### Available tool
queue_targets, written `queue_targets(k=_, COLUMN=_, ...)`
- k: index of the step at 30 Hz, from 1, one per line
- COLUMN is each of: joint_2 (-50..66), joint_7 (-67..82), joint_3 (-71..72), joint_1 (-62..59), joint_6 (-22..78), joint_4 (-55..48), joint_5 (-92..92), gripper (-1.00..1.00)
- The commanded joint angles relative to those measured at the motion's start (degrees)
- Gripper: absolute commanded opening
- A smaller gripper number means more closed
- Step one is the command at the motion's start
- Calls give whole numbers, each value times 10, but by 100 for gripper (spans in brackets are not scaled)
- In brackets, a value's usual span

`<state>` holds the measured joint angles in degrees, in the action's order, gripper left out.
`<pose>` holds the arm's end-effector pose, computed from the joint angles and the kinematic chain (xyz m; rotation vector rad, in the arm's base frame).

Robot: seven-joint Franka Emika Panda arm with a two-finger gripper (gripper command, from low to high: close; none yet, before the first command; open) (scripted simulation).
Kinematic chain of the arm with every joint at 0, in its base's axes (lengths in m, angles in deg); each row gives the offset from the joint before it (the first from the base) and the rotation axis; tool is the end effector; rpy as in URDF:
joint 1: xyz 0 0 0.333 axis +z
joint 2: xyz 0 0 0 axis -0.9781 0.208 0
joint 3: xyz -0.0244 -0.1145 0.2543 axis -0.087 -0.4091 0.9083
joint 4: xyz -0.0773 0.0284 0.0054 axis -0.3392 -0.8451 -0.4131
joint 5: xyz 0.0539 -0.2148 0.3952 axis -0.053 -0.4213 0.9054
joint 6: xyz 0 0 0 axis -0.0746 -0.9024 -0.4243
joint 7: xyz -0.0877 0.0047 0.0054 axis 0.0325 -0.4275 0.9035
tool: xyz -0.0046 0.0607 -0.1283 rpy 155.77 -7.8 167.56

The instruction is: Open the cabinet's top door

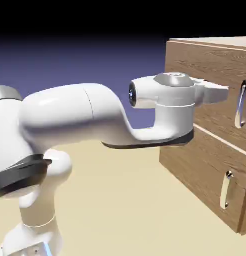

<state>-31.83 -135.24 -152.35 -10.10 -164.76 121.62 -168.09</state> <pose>0.5792 -0.1089 0.5253 -1.7691 0.6944 -1.7295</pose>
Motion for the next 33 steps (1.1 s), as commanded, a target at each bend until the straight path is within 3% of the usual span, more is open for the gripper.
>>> queue_targets(k=1, joint_2=-4, joint_7=-17, joint_3=-12, joint_1=11, joint_6=1, joint_4=-7, joint_5=-25, gripper=0)
queue_targets(k=7, joint_2=-21, joint_7=-91, joint_3=-63, joint_1=59, joint_6=4, joint_4=-37, joint_5=-135, gripper=0)
queue_targets(k=12, joint_2=-10, joint_7=-88, joint_3=-119, joint_1=162, joint_6=0, joint_4=-129, joint_5=-135, gripper=0)
queue_targets(k=13, joint_2=-10, joint_7=-88, joint_3=-119, joint_1=162, joint_6=-1, joint_4=-129, joint_5=-135, gripper=-100)
queue_targets(k=24, joint_2=79, joint_7=-205, joint_3=-1, joint_1=-38, joint_6=98, joint_4=50, joint_5=-133, gripper=-100)
queue_targets(k=33, joint_2=90, joint_7=-205, joint_3=150, joint_1=-225, joint_6=175, joint_4=195, joint_5=-48, gripper=-100)
